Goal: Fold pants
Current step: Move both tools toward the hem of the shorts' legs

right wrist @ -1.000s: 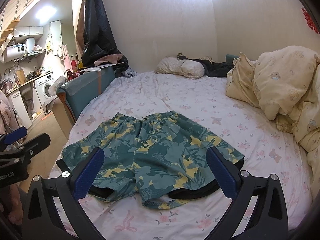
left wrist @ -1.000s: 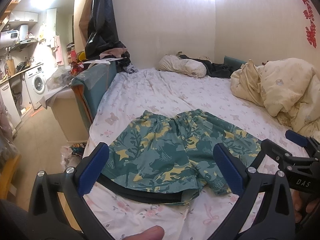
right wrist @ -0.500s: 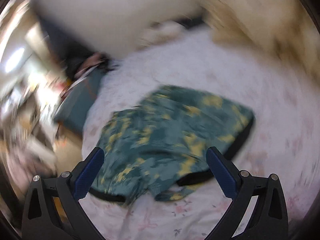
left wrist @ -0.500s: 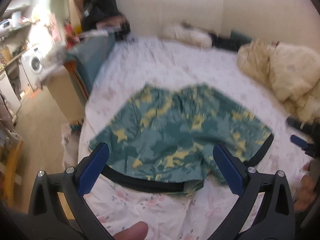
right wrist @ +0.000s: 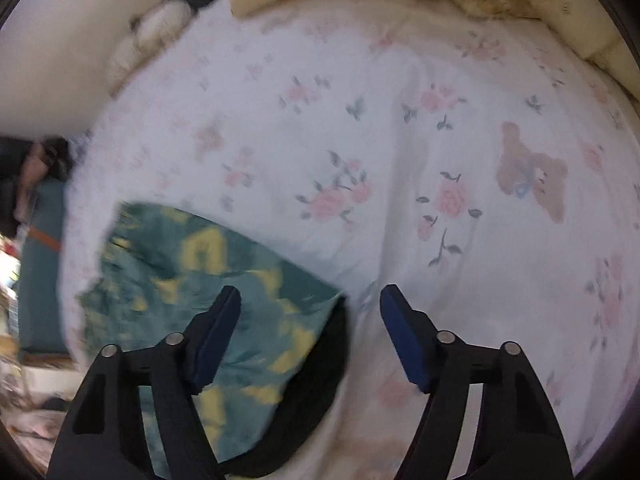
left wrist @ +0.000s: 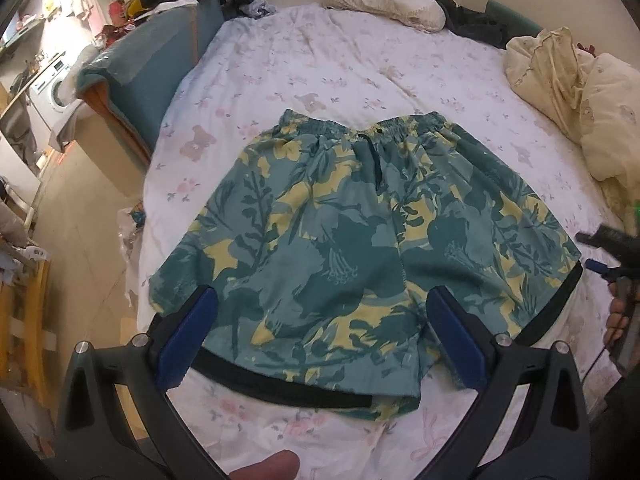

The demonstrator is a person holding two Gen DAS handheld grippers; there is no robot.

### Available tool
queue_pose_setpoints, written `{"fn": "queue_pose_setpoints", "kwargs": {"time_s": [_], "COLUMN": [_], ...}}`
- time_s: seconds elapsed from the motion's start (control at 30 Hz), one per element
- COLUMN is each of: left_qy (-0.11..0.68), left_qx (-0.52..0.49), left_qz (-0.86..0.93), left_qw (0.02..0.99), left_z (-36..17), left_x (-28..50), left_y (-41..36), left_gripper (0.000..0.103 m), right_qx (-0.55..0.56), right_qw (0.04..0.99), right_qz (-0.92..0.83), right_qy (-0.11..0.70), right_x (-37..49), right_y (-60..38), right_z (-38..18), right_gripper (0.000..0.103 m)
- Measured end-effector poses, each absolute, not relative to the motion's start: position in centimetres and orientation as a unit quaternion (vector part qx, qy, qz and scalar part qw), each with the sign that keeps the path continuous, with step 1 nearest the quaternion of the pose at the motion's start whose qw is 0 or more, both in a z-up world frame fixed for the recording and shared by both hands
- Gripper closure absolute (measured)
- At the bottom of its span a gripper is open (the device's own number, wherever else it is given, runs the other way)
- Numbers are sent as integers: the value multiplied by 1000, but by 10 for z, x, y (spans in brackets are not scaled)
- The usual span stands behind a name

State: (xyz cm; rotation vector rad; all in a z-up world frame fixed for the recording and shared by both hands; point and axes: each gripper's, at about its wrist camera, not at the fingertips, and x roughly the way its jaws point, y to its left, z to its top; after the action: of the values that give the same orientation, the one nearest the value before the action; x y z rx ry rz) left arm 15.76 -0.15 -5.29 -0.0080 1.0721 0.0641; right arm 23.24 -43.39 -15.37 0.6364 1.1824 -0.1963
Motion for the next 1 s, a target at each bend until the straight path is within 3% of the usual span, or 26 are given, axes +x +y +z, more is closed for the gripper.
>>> {"fn": "queue_pose_setpoints", "kwargs": {"time_s": [0.07, 0.1, 0.13, 0.17, 0.3, 0.6, 0.73, 0.87, 0.93, 1.0], "left_qy": [513, 516, 517, 519, 527, 549, 551, 571, 586, 593], "left_qx": [-4, -5, -9, -13, -18, -37, -42, -49, -47, -37], "left_qz": [30, 26, 19, 14, 21, 37, 36, 10, -6, -30], "left_qw": [858, 856, 856, 855, 849, 834, 833, 819, 809, 804], "left_z": [-55, -56, -57, -57, -56, -53, -61, -83, -95, -104], "left_x": [165, 169, 172, 174, 180, 213, 247, 289, 315, 336], "left_y": [-2, -3, -2, -2, 2, 13, 1, -33, -62, -90], "left_gripper": [1, 1, 1, 1, 1, 1, 1, 2, 9, 11], "right_qx": [278, 271, 259, 254, 242, 189, 188, 177, 188, 223], "right_qw": [775, 778, 786, 791, 797, 843, 776, 758, 751, 733], "right_qz": [-92, -89, -78, -60, 2, 184, 245, 239, 229, 224], "right_qy": [560, 559, 556, 554, 554, 469, 550, 580, 590, 603], "right_x": [241, 243, 245, 245, 244, 200, 172, 168, 169, 169], "right_y": [-434, -432, -429, -425, -409, -325, -273, -258, -263, -268], "right_z": [-165, -166, -163, -162, -158, -69, -100, -122, -131, -145], "right_gripper": [38, 50, 77, 88, 102, 102, 102, 102, 102, 102]}}
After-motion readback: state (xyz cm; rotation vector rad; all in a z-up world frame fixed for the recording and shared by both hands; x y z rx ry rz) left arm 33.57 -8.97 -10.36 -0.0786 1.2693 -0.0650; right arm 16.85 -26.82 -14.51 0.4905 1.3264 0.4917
